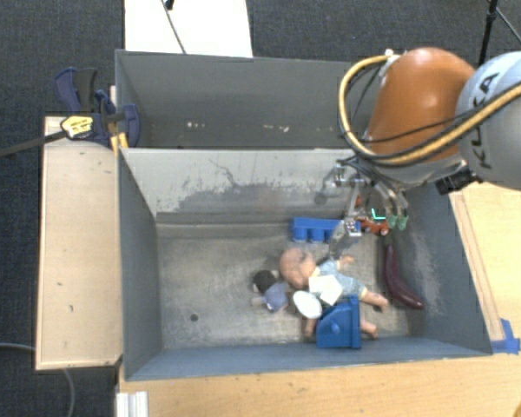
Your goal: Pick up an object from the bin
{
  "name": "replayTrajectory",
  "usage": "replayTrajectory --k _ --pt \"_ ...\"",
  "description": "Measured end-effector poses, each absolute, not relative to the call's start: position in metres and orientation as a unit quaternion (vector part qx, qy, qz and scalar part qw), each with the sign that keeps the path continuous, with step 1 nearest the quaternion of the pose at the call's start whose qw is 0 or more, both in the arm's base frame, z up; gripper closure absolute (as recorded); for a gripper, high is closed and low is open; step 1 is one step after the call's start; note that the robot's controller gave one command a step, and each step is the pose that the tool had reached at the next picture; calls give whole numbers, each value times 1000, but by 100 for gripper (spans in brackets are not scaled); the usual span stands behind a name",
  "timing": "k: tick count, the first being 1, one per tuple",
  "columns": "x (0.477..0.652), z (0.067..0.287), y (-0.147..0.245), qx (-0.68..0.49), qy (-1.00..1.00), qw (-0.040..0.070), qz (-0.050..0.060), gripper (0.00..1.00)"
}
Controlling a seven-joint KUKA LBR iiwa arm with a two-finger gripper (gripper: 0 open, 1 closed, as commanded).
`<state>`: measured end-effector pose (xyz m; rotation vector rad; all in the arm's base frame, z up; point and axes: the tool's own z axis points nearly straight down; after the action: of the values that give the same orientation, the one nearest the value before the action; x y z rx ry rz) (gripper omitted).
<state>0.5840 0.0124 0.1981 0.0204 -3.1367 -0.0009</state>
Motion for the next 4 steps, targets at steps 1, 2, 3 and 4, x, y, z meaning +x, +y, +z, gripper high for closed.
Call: replayTrajectory --k 1,2,3,4 --pt "586 203 12 6 -1000 -2 0 0" --pt "587 143 -37 -44 -999 -3 0 0" --pt "586 110 -58 -62 -998 1 0 0" --pt "544 124 -13 -126 -992 -2 0 0"
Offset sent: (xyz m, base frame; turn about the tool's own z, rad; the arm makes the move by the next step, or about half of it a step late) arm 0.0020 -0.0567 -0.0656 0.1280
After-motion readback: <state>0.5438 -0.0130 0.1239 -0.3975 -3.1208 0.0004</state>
